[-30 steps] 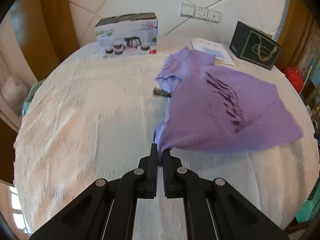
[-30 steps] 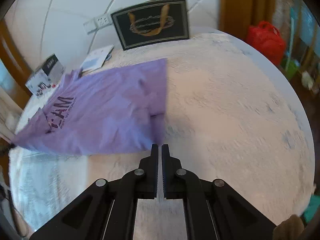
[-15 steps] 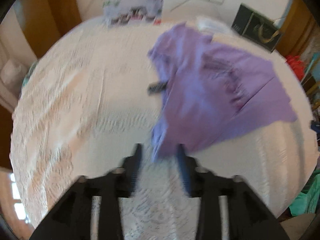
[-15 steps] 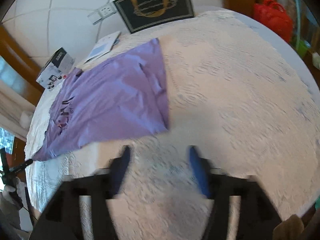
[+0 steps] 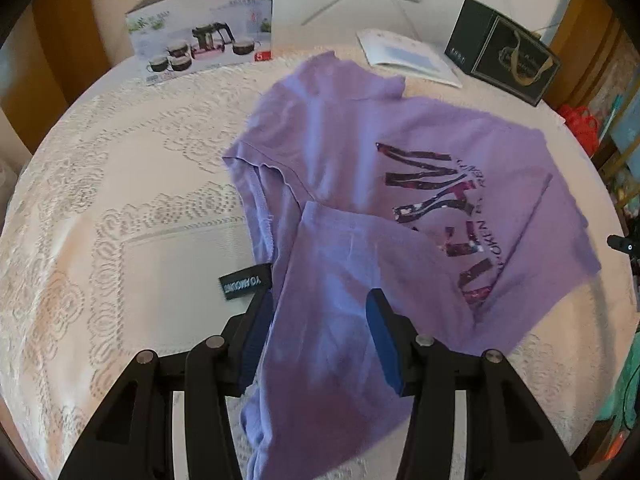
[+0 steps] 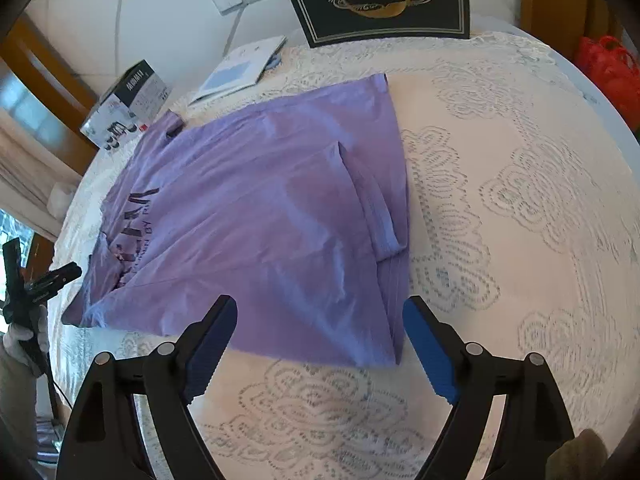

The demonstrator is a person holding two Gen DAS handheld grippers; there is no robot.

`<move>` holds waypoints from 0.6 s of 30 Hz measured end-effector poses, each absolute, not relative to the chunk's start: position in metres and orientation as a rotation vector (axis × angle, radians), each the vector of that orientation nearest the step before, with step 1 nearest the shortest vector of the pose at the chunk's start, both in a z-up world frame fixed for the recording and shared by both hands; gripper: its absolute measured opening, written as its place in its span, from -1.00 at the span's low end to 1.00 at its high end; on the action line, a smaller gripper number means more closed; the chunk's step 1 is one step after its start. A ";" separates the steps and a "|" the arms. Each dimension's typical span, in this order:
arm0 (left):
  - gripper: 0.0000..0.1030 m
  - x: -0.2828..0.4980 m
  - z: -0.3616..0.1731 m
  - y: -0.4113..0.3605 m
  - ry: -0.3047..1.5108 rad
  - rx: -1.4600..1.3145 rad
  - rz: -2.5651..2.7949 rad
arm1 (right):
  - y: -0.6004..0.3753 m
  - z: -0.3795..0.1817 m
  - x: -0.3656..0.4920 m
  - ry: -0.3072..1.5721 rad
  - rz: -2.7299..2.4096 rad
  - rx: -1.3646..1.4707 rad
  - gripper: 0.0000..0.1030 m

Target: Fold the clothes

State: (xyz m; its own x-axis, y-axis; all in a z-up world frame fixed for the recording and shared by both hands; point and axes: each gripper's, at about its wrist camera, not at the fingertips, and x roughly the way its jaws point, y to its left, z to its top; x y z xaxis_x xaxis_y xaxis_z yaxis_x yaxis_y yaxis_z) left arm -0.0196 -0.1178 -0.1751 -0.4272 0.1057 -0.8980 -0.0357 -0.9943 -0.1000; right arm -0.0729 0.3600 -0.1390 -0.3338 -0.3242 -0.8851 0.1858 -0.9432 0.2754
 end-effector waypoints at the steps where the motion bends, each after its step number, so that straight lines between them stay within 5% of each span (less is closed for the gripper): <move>1: -0.04 -0.022 -0.178 -0.117 -0.097 -1.633 2.581 | 0.359 -0.141 -0.075 -0.178 -2.321 1.594 0.65; 4: -0.04 -0.030 -0.180 -0.112 -0.074 -1.616 2.579 | 0.358 -0.146 -0.083 -0.193 -2.290 1.601 0.64; 8: -0.04 -0.038 -0.183 -0.110 -0.079 -1.608 2.566 | 0.355 -0.151 -0.091 -0.172 -2.266 1.623 0.31; 18: -0.05 -0.039 -0.196 -0.105 -0.091 -1.650 2.533 | 0.343 -0.170 -0.106 -0.076 -2.241 1.670 0.29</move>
